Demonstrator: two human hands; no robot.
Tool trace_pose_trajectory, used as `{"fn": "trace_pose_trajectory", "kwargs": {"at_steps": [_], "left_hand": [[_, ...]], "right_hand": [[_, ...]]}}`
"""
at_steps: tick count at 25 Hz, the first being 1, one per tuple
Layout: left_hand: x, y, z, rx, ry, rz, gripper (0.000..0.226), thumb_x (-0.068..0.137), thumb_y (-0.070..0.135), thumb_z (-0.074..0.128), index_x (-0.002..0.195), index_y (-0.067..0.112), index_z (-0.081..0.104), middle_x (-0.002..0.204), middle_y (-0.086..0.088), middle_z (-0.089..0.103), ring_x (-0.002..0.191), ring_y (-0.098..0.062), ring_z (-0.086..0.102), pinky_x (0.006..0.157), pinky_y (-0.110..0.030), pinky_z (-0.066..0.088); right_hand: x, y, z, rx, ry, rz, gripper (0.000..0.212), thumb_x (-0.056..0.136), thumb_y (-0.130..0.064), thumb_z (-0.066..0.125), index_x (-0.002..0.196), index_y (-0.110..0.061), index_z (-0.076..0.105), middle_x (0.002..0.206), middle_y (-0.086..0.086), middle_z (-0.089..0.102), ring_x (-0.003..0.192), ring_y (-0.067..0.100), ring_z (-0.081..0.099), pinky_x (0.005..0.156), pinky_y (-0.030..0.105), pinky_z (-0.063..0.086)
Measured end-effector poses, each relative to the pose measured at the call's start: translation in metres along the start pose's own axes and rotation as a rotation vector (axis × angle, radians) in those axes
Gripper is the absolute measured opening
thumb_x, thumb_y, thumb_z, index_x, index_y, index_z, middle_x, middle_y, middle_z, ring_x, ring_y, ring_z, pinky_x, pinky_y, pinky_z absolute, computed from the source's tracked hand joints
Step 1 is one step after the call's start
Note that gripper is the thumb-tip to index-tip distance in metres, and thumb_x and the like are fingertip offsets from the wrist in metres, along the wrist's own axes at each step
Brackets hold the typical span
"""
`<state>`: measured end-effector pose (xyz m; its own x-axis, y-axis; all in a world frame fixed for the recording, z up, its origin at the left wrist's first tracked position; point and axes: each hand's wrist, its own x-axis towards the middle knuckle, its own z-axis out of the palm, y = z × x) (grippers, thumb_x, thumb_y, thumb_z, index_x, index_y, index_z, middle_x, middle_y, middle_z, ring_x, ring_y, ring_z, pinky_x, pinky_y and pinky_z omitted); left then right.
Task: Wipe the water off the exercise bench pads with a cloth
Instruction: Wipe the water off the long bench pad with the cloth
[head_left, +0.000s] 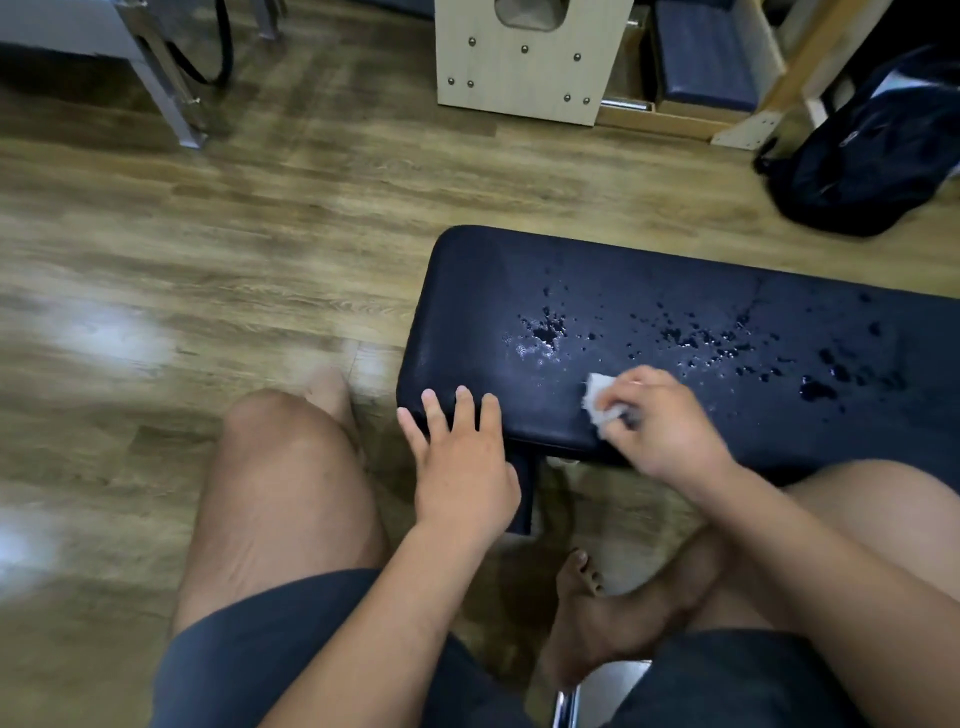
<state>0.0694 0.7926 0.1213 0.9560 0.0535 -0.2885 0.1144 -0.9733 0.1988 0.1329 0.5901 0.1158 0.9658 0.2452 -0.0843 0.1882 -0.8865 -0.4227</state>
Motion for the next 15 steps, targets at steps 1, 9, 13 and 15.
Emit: {"fn": "trace_pose_trajectory", "kwargs": {"at_steps": [1,9,13,15], "left_hand": [[0.001,0.0,0.0,0.019,0.003,-0.008,0.072,0.094,0.029,0.045,0.155,0.021,0.008,0.164,-0.01,0.007,0.148,-0.044,-0.005,0.115,-0.067,-0.007],[-0.005,-0.013,0.005,0.098,0.009,0.039,0.08,0.089,0.029,0.049,0.156,0.028,0.004,0.165,-0.002,0.0,0.15,-0.038,-0.009,0.109,-0.074,-0.011],[-0.003,-0.01,0.003,0.108,0.0,0.021,0.08,0.088,0.027,0.048,0.156,0.026,0.005,0.166,-0.001,0.001,0.15,-0.037,-0.01,0.107,-0.074,-0.013],[-0.002,-0.005,0.001,0.097,-0.013,0.004,0.079,0.089,0.029,0.046,0.156,0.025,0.005,0.166,-0.004,0.0,0.149,-0.04,-0.009,0.108,-0.074,-0.013]], "right_hand": [[-0.006,0.018,-0.013,-0.022,0.006,0.092,0.016,0.073,-0.01,0.07,0.083,-0.022,0.073,0.098,0.002,0.063,0.096,0.029,0.059,0.081,0.03,0.046],[0.056,-0.073,0.04,0.041,-0.024,-0.112,0.023,0.078,-0.009,0.057,0.091,-0.019,0.074,0.104,0.008,0.059,0.098,0.029,0.054,0.081,0.036,0.049],[0.087,-0.115,0.048,-0.011,-0.162,-0.225,0.027,0.084,-0.012,0.053,0.099,-0.023,0.073,0.111,0.004,0.054,0.109,0.024,0.047,0.089,0.034,0.045],[0.072,-0.082,0.035,-0.006,-0.137,-0.201,0.026,0.083,-0.012,0.056,0.1,-0.021,0.073,0.111,0.005,0.058,0.109,0.026,0.051,0.089,0.035,0.047]]}}
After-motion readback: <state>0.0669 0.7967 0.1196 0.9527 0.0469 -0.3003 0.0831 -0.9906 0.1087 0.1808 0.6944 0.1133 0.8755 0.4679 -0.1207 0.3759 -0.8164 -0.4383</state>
